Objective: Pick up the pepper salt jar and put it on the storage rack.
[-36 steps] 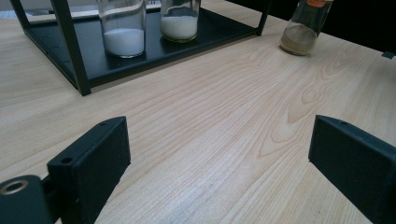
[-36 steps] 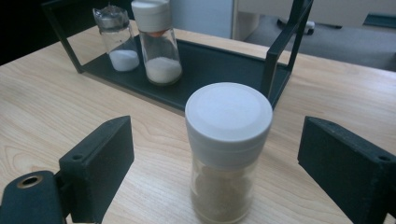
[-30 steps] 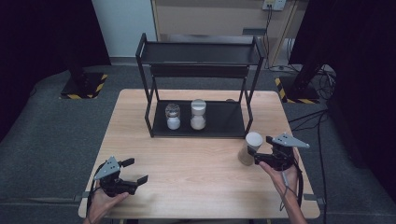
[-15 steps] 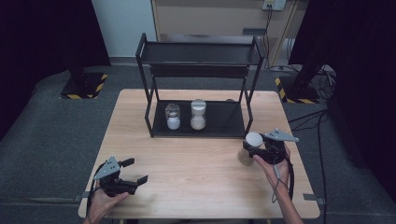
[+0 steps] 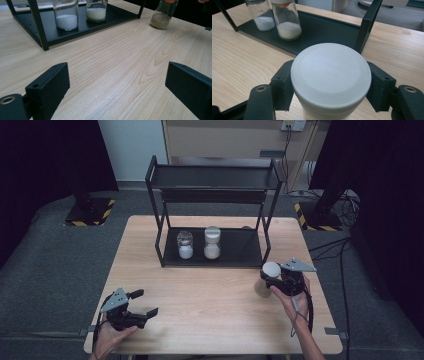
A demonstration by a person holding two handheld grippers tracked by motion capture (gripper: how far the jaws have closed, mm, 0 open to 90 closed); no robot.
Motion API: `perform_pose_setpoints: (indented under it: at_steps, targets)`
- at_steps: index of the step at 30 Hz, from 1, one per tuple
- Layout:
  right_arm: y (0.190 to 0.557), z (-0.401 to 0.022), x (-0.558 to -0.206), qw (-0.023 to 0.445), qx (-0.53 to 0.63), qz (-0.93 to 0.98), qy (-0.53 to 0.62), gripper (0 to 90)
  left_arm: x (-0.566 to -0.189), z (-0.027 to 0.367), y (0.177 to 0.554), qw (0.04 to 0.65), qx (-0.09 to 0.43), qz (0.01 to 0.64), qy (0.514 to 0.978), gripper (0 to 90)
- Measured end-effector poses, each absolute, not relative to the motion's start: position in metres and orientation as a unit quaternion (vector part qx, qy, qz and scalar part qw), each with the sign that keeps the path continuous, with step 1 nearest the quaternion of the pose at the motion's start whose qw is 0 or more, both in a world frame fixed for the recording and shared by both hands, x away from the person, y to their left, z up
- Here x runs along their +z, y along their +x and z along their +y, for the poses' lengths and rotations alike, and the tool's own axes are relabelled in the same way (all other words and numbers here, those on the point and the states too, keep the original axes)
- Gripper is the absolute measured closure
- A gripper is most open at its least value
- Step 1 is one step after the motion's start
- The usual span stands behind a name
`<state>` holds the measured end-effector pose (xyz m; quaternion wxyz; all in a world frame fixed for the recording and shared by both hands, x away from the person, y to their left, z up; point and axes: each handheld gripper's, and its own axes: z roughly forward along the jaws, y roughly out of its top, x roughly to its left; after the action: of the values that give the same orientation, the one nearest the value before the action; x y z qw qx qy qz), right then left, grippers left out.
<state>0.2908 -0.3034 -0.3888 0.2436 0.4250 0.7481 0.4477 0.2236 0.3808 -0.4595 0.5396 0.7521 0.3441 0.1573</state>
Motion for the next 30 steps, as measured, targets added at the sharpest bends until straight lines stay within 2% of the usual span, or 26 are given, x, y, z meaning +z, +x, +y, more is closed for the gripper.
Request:
perform_pose_setpoints:
  at_steps: [30]
  targets:
    - [0.325,-0.261,-0.341,0.217,0.456,0.775,0.38,33.5,-0.459,0.381,0.223,0.538,0.157,0.343,0.754,4.6]
